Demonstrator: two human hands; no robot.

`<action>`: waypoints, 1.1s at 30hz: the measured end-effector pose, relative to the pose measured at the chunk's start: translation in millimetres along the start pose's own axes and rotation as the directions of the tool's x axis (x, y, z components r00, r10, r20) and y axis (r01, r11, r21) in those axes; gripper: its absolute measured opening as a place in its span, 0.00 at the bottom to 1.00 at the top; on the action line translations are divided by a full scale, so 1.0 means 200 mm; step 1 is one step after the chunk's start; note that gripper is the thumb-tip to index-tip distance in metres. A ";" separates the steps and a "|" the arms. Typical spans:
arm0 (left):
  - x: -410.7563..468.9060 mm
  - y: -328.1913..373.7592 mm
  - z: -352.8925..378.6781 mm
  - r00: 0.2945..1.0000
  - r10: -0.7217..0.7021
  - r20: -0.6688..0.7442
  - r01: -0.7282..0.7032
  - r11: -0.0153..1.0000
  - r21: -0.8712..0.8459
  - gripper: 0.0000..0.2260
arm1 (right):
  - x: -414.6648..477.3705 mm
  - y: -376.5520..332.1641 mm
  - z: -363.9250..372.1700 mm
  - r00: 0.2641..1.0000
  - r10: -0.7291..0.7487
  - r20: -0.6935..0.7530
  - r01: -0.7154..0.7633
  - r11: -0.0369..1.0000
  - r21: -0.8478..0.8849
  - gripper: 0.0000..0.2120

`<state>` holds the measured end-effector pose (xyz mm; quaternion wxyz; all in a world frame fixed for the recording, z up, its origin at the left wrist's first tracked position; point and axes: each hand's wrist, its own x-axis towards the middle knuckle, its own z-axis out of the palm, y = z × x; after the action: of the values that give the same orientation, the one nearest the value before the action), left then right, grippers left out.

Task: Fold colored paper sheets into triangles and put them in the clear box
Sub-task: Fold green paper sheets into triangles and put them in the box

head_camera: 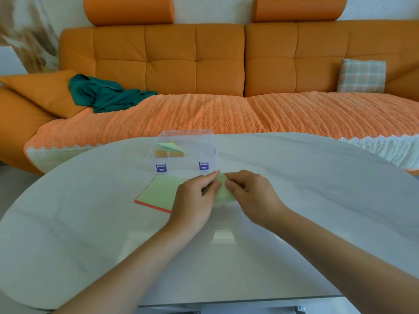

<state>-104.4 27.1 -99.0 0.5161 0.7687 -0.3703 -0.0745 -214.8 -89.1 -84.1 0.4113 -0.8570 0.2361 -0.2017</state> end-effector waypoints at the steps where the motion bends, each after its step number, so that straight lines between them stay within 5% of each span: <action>1: 0.00 0.00 0.00 1.000 -0.001 0.000 0.001 1.000 0.000 0.14 | 0.00 0.00 0.00 1.000 -0.007 -0.001 0.007 1.000 -0.018 0.13; 22: 0.00 -0.02 0.03 0.998 0.060 -0.001 -0.060 0.998 0.019 0.13 | 0.00 -0.02 0.00 0.999 -0.041 0.019 0.043 0.989 -0.139 0.13; 28: -0.01 -0.01 0.03 0.997 0.074 -0.004 -0.074 0.997 0.028 0.12 | 0.02 -0.01 -0.01 0.993 0.096 -0.068 -0.094 0.995 0.026 0.08; 33: 0.00 0.01 0.01 0.991 0.019 0.135 -0.045 0.982 0.184 0.14 | 0.04 0.00 -0.04 0.971 0.234 0.044 -0.234 0.972 -0.004 0.10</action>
<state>-104.9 25.3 -98.5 0.4170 0.8010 -0.4216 -0.0821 -213.0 -97.4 -77.8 0.4376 -0.8273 0.3261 -0.1330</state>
